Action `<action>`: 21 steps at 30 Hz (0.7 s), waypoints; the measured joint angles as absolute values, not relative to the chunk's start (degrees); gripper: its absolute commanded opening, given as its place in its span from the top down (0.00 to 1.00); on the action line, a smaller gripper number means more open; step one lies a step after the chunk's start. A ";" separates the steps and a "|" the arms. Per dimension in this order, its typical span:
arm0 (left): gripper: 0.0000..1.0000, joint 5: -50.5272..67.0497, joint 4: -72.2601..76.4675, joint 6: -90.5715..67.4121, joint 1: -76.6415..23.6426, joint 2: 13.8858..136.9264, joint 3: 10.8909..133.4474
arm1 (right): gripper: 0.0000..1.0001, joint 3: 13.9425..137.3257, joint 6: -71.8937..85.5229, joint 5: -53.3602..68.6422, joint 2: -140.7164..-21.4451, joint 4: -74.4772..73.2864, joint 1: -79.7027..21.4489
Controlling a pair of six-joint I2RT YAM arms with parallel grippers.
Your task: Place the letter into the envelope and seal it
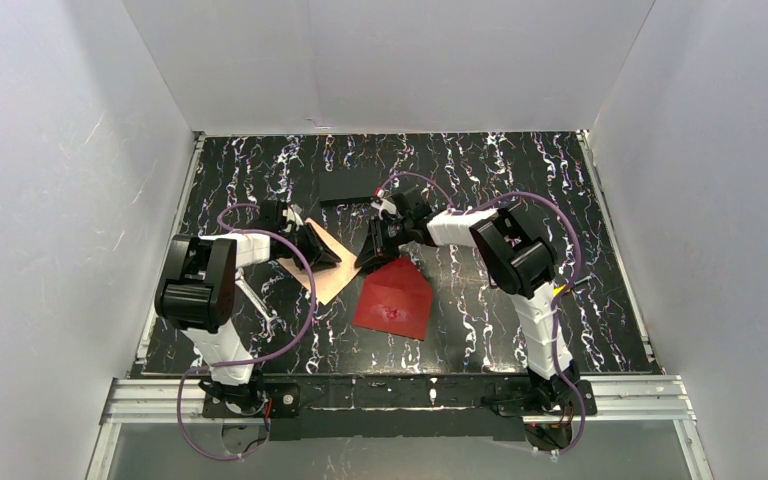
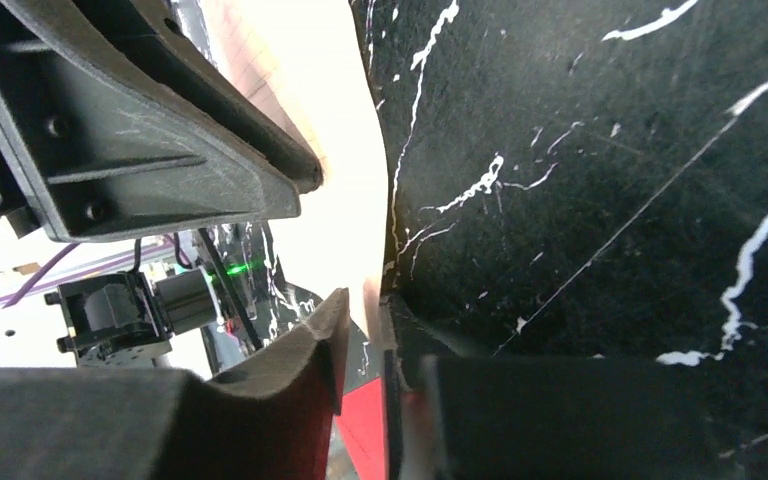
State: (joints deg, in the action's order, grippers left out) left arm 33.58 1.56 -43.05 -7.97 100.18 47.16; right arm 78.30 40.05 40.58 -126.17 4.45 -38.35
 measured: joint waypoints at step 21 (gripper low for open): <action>0.02 26.26 -15.38 -38.22 -4.19 67.94 63.05 | 0.99 74.89 62.08 40.82 -114.80 40.60 -37.19</action>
